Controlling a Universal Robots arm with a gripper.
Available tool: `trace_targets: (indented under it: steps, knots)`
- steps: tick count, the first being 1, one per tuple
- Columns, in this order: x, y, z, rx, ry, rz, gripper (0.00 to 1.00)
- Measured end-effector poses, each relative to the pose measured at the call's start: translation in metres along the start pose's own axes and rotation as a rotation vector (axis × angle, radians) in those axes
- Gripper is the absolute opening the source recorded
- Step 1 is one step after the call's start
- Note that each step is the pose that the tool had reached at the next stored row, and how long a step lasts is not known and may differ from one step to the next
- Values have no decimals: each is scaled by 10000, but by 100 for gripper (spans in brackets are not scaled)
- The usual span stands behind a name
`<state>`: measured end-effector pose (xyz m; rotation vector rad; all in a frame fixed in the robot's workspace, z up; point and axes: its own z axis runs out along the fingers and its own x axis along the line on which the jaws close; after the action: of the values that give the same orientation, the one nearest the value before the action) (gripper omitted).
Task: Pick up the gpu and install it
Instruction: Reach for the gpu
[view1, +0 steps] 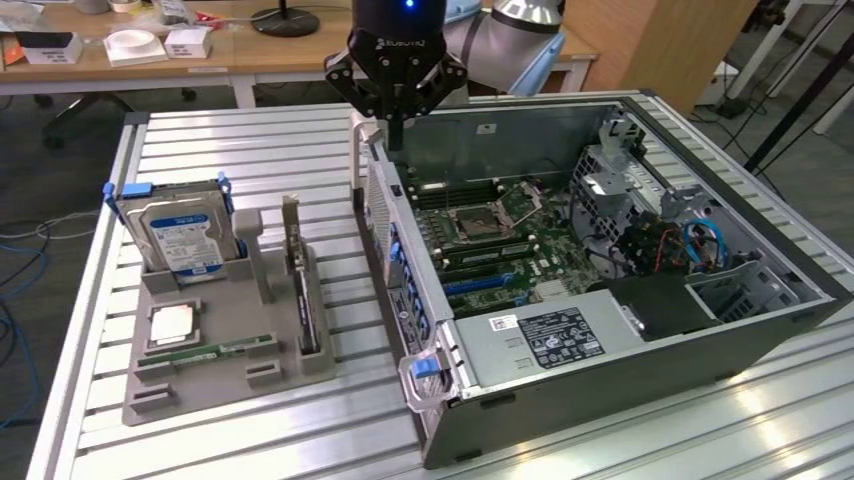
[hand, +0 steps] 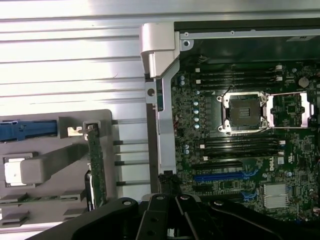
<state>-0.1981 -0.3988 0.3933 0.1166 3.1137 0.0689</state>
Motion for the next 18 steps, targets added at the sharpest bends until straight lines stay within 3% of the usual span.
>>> trace_targets:
  steps: [18]
  knots:
    - [108,-8,-3,0,0,-1,11]
